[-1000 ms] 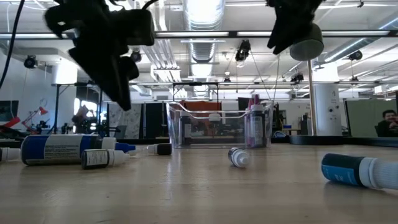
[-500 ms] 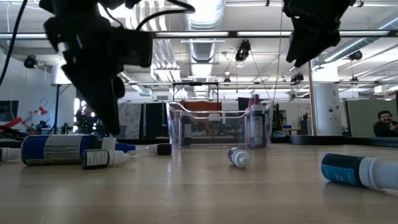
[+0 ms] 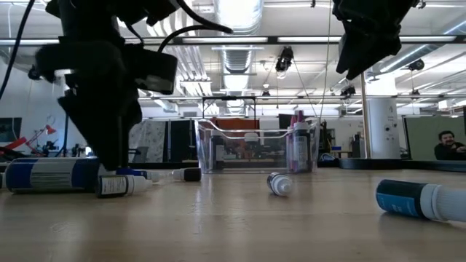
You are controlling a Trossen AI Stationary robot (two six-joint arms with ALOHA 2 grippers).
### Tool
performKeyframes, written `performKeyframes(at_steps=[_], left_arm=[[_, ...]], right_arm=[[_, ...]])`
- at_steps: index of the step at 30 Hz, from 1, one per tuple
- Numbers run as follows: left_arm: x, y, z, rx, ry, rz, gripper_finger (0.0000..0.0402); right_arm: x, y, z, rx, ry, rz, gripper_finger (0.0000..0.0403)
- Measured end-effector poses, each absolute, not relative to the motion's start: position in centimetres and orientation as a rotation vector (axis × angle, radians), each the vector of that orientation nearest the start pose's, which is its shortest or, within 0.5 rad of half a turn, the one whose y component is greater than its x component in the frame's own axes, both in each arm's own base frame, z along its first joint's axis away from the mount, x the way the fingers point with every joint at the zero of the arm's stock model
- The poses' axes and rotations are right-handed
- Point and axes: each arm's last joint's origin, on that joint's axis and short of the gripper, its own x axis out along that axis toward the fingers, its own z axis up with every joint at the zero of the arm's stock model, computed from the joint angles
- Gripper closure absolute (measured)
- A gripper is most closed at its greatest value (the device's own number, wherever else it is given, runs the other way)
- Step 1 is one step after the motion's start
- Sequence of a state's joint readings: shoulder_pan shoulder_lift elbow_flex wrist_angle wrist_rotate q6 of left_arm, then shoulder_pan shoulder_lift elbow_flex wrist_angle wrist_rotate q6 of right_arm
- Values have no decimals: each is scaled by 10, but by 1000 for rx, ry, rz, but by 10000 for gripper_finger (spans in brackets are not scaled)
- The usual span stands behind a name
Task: Pick & Place food coloring
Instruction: Put the big blue food coloring bottle into the transparent bin
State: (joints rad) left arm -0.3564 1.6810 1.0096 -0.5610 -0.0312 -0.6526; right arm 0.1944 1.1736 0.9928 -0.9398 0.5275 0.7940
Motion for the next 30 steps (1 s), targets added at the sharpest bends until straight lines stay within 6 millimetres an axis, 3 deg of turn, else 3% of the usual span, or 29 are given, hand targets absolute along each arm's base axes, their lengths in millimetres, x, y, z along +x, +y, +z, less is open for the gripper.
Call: performKeyframes(at_steps=[11, 23, 30], left_arm=[[281, -114, 166, -252, 1323, 93, 234], [282, -113, 166, -222, 1311, 97, 331], [287, -111, 180, -226, 1186, 188, 343]], right_arm=[[209, 26, 278, 317, 853, -679, 145], [209, 26, 279, 328, 832, -707, 145], [209, 27, 280, 321, 790, -734, 145]])
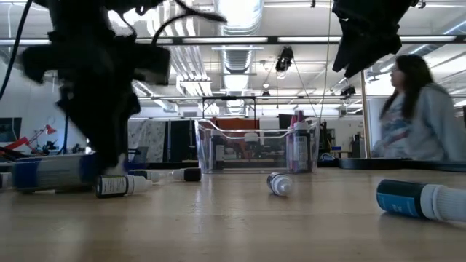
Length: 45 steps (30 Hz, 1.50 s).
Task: Pick & Place food coloring
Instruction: Put the big blue food coloring bottle into the transparent bin
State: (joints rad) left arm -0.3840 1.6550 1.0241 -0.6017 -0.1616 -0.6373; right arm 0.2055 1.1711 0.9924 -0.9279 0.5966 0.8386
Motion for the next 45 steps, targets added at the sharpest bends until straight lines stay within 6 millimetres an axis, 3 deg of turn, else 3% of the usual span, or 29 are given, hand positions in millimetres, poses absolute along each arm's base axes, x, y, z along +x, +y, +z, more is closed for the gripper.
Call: performKeyframes(at_steps=[5, 11, 17, 21, 25, 38, 45], left_arm=[[291, -98, 216, -227, 929, 402, 344], [289, -69, 269, -305, 373, 747, 344], [293, -31, 286, -287, 37, 877, 343], [300, -2, 273, -289, -69, 797, 343], [297, 15, 250, -296, -45, 824, 342], [291, 26, 199, -329, -1, 838, 340], [296, 26, 187, -340, 19, 825, 334]], right_arm=[[201, 33, 289, 325, 650, -800, 155], [182, 35, 308, 371, 428, -876, 171], [173, 32, 313, 399, 400, -872, 177], [174, 32, 312, 398, 409, -872, 177], [174, 32, 311, 407, 419, -867, 177], [179, 34, 307, 419, 452, -860, 177], [181, 35, 305, 428, 468, -856, 177]])
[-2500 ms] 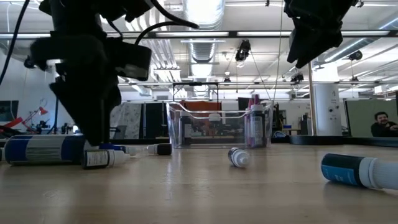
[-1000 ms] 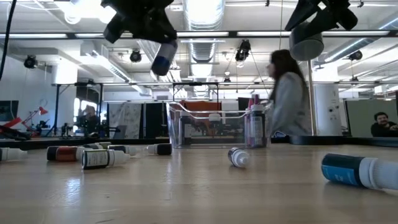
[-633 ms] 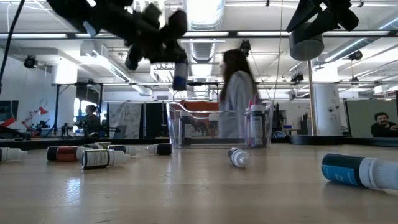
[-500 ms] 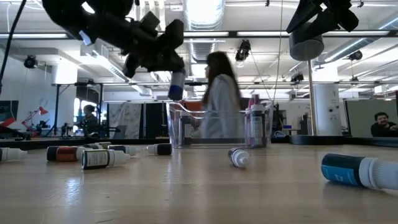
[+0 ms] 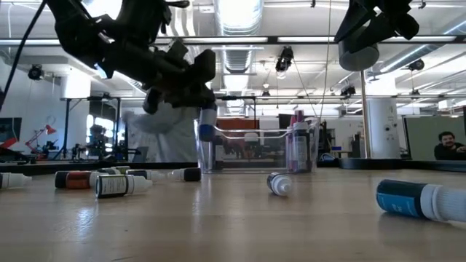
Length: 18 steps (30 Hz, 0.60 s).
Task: Pick & Place food coloring
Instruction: Put the big blue food coloring bottle into the transparent bin
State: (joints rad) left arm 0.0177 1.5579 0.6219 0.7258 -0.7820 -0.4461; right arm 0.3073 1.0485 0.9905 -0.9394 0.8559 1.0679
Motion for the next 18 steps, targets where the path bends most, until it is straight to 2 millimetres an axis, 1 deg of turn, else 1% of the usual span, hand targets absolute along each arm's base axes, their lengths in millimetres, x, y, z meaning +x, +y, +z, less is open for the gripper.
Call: performKeyframes(at_steps=[11, 18], left_arm=[[296, 24, 178, -334, 95, 770, 315], [296, 14, 174, -337, 133, 730, 314]], right_arm=[[181, 35, 304, 429, 472, -860, 177], [179, 34, 303, 411, 491, -868, 177]])
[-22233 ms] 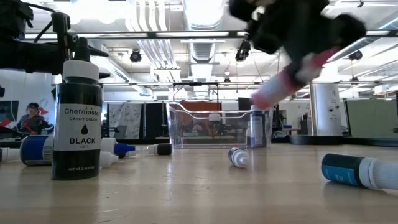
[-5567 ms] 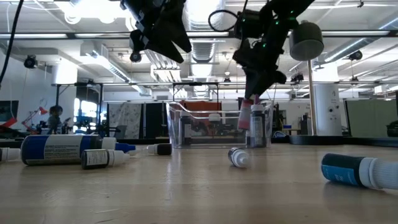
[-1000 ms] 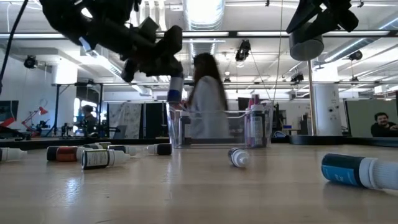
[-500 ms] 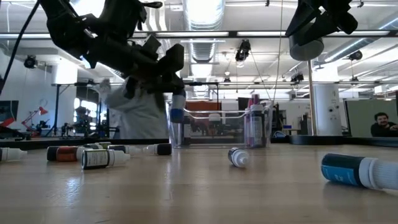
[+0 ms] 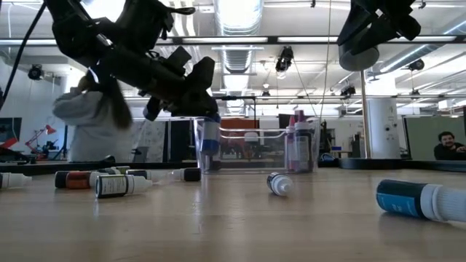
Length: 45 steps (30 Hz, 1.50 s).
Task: Pick & Place food coloring
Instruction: Put the big blue food coloring bottle into the transparent bin
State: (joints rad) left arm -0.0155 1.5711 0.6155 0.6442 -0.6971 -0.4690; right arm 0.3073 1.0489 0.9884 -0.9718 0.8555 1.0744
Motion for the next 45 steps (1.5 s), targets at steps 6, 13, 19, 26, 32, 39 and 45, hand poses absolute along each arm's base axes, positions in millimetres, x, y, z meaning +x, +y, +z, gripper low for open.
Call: performKeyframes(at_steps=[6, 13, 19, 26, 32, 39, 45], left_arm=[[296, 5, 176, -338, 134, 698, 314], [293, 1, 181, -364, 157, 653, 314], [291, -1, 181, -366, 205, 613, 314], [291, -4, 178, -390, 242, 570, 314], [291, -6, 177, -397, 262, 533, 314], [291, -7, 177, -411, 283, 491, 298], [290, -8, 176, -408, 306, 478, 274]], right_arm=[[178, 33, 302, 396, 508, -876, 177], [178, 31, 301, 397, 508, -890, 177], [178, 29, 301, 380, 517, -895, 177], [178, 28, 301, 374, 520, -897, 177], [178, 28, 301, 369, 526, -899, 177], [176, 27, 300, 358, 540, -905, 177], [176, 27, 300, 359, 540, -905, 177]])
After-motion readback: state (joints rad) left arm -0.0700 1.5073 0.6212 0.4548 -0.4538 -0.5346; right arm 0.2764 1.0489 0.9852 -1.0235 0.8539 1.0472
